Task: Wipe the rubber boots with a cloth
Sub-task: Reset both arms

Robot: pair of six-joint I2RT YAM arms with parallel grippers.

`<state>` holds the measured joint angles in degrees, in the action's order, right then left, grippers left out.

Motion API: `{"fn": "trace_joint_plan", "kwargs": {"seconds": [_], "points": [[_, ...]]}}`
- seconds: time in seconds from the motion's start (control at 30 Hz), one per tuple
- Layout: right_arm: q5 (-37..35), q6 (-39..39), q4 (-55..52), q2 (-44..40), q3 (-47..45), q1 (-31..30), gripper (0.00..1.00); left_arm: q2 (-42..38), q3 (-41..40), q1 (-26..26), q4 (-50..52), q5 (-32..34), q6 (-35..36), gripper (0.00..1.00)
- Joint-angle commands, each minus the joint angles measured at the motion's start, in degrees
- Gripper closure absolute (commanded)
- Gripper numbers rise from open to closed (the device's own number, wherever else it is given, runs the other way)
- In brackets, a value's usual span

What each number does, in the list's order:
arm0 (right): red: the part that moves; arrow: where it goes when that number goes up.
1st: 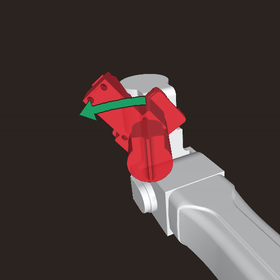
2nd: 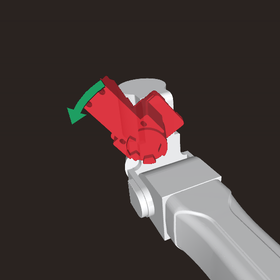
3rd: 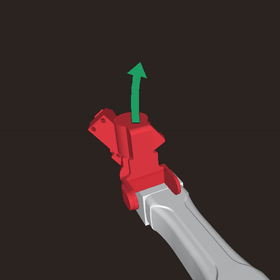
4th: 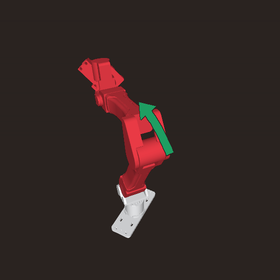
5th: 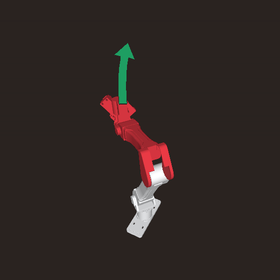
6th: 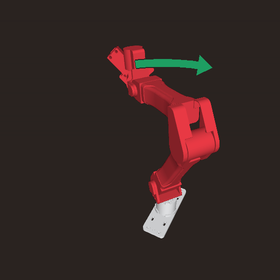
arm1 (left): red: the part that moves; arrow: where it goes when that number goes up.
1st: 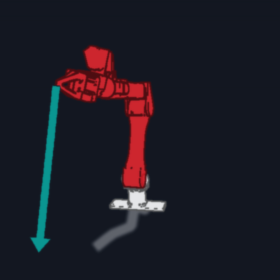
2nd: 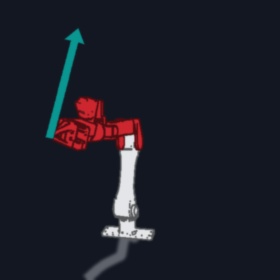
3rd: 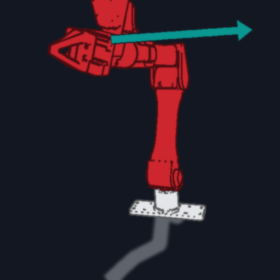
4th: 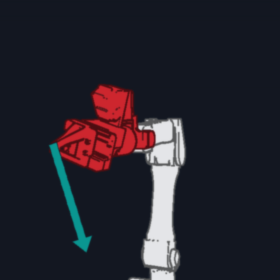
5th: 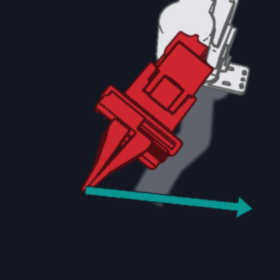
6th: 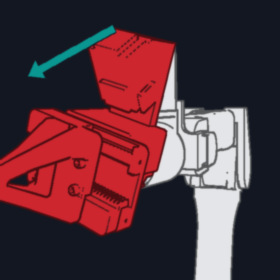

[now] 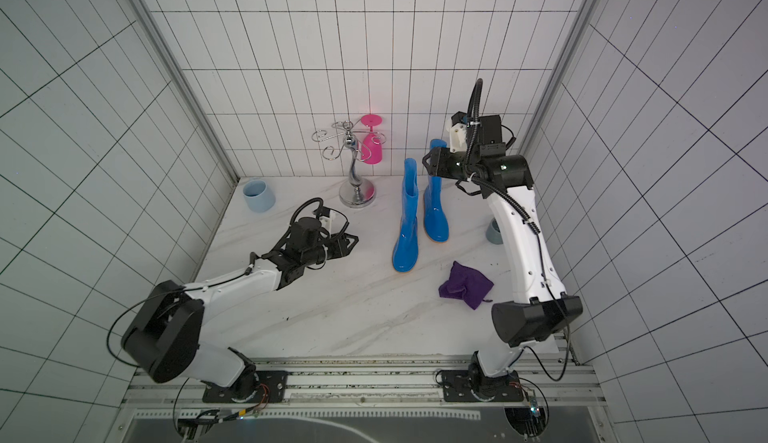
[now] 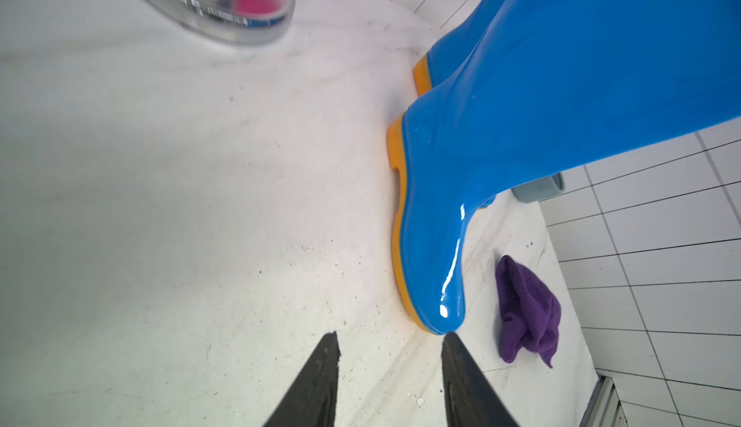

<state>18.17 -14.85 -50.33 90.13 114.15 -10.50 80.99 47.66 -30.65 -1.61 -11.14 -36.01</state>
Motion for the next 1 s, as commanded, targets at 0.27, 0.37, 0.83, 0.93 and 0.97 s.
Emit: {"fn": "trace_joint_plan", "kwargs": {"seconds": [0.27, 0.37, 0.83, 0.93, 0.97], "points": [[-16.5, -0.8, 25.1, -33.3, -51.0, 0.7, 0.35, -23.6, -4.1, 4.7, 17.0, 19.1, 10.4, 0.49], [-20.6, -0.6, 32.0, -37.0, -62.1, 1.2, 0.34, -26.7, -4.8, 6.1, 19.3, 21.7, 11.3, 0.45], [-27.5, 14.0, 89.9, -23.1, -91.4, 8.0, 0.22, -30.7, -12.5, 8.4, 15.8, 31.3, 18.2, 0.02], [-26.9, 15.1, 103.2, -19.7, -97.8, 8.5, 0.22, -32.3, -15.4, 8.4, 12.2, 36.3, 20.4, 0.02], [-26.8, 15.6, 107.9, -18.2, -99.8, 8.6, 0.22, -32.8, -16.4, 8.4, 10.5, 37.3, 21.9, 0.02]]}}
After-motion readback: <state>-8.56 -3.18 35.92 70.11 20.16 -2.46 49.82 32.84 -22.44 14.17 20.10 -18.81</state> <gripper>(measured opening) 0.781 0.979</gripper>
